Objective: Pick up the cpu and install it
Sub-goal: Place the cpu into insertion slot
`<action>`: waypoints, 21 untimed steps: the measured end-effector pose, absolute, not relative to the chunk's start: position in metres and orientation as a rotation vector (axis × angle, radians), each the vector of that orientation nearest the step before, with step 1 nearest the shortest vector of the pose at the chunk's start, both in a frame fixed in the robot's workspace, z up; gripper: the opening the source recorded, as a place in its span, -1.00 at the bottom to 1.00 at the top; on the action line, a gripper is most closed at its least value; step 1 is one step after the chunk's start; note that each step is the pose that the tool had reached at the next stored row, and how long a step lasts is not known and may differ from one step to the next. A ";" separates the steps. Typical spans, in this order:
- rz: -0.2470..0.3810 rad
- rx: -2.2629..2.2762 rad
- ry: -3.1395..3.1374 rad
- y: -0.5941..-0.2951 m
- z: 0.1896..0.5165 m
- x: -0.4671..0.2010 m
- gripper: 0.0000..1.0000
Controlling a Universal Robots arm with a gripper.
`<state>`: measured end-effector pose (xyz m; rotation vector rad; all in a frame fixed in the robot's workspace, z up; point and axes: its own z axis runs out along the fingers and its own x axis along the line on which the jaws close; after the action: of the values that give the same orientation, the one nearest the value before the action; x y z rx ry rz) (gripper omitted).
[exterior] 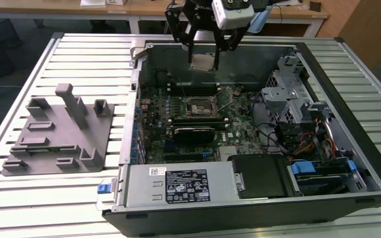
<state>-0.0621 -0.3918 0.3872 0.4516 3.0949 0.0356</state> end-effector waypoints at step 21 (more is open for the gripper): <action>0.029 0.921 2.986 -0.391 0.385 -0.062 0.06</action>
<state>-0.0621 -0.3905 0.3847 0.9206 2.9857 0.0288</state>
